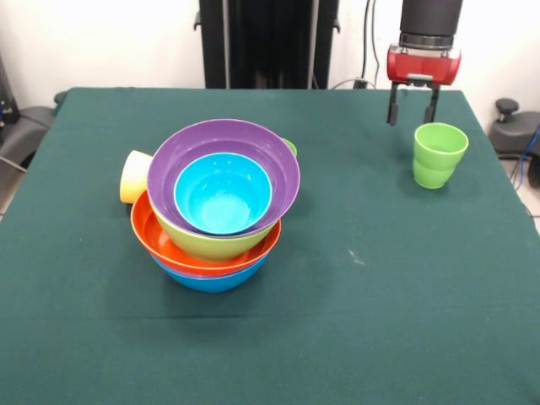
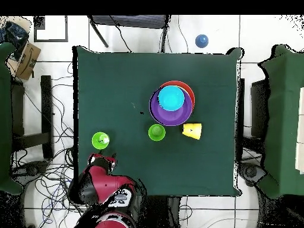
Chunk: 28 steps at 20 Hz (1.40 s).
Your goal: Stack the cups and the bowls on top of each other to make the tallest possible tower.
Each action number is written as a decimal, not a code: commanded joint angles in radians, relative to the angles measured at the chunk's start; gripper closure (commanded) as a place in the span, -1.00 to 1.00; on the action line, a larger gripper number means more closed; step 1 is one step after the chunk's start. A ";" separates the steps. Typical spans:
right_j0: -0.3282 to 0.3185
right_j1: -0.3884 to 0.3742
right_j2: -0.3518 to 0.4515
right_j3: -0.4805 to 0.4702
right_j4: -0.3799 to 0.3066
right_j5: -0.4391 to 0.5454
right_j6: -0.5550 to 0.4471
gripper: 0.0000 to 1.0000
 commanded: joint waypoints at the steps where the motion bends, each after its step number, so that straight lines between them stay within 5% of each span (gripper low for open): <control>1: -0.002 -0.093 0.092 -0.036 0.045 0.090 0.181 -1.00; 17: -0.035 -0.088 0.121 -0.039 0.034 0.050 0.197 -1.00; 28: -0.040 0.036 0.104 -0.084 0.015 -0.068 0.204 -1.00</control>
